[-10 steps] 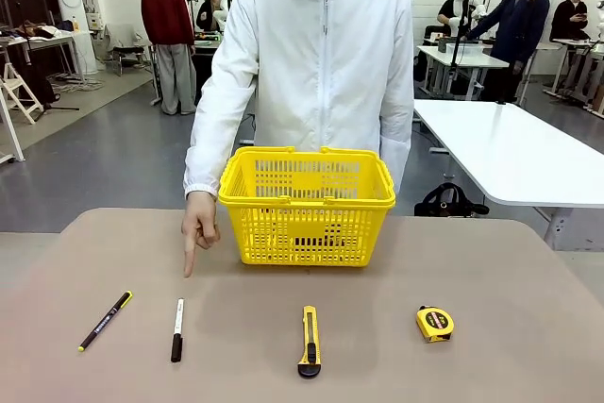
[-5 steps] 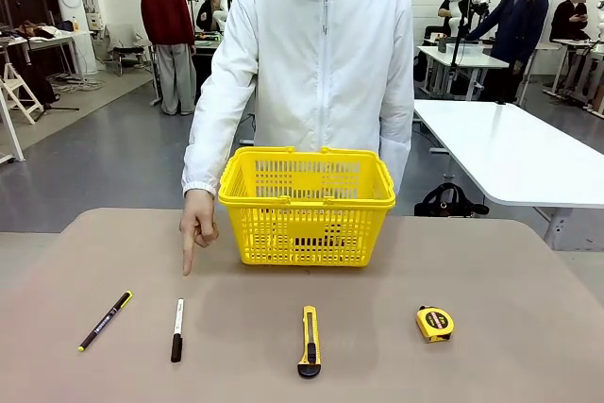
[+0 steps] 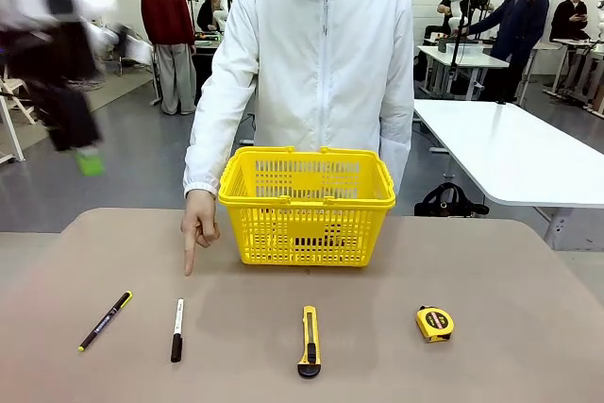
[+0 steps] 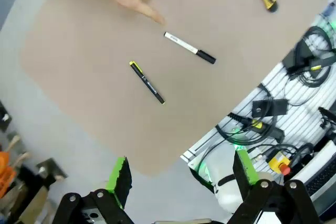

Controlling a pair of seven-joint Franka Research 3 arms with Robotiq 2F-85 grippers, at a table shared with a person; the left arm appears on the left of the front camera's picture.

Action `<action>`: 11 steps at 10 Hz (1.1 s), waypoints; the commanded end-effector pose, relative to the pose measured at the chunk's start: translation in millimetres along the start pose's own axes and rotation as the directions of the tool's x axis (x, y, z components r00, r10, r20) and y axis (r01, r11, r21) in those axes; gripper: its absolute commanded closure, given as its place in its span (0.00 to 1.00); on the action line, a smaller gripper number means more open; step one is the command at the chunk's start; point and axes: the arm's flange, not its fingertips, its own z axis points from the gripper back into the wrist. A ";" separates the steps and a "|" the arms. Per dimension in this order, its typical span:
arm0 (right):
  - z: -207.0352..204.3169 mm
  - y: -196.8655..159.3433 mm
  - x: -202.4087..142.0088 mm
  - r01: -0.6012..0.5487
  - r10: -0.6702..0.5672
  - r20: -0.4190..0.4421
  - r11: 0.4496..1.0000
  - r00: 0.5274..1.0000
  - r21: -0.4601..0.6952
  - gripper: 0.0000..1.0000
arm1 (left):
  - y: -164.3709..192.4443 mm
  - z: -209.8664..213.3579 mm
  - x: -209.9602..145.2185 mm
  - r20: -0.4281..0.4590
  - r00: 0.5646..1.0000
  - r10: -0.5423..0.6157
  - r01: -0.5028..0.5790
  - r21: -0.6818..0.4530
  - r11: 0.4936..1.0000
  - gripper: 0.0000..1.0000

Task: Place the items the person wants into the basket.
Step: Pick up the item the person points to and place it in the Market Basket.

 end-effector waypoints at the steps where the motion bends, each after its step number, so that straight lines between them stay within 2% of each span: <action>1: -1.5 0.3 -1.7 -0.011 0.011 0.009 1.000 1.000 0.019 0.00 | -16.3 -49.3 16.8 -0.047 0.990 0.131 -0.128 0.051 0.990 0.00; 3: -1.5 0.3 -1.7 -0.011 0.011 0.009 1.000 1.000 0.019 0.00 | -20.0 -94.0 38.4 -0.008 0.959 0.282 -0.281 0.036 0.959 0.00; 5: -1.5 0.3 -1.7 -0.011 0.011 0.009 1.000 1.000 0.019 0.00 | -21.2 -122.4 43.2 0.074 0.907 0.414 -0.417 0.030 0.908 0.00; 7: -1.5 0.3 -1.7 -0.011 0.011 0.009 1.000 1.000 0.019 0.00 | -23.1 -126.4 42.4 0.140 0.889 0.436 -0.444 0.027 0.896 0.00; 8: -1.5 0.3 -1.7 -0.011 0.011 0.009 1.000 1.000 0.019 0.00 | -16.6 -125.6 45.3 0.051 0.916 0.398 -0.400 0.032 0.916 0.00; 11: -1.5 0.3 -1.7 -0.011 0.011 0.009 1.000 1.000 0.019 0.00 | -16.6 -125.6 45.3 0.051 0.916 0.398 -0.400 0.032 0.916 0.00</action>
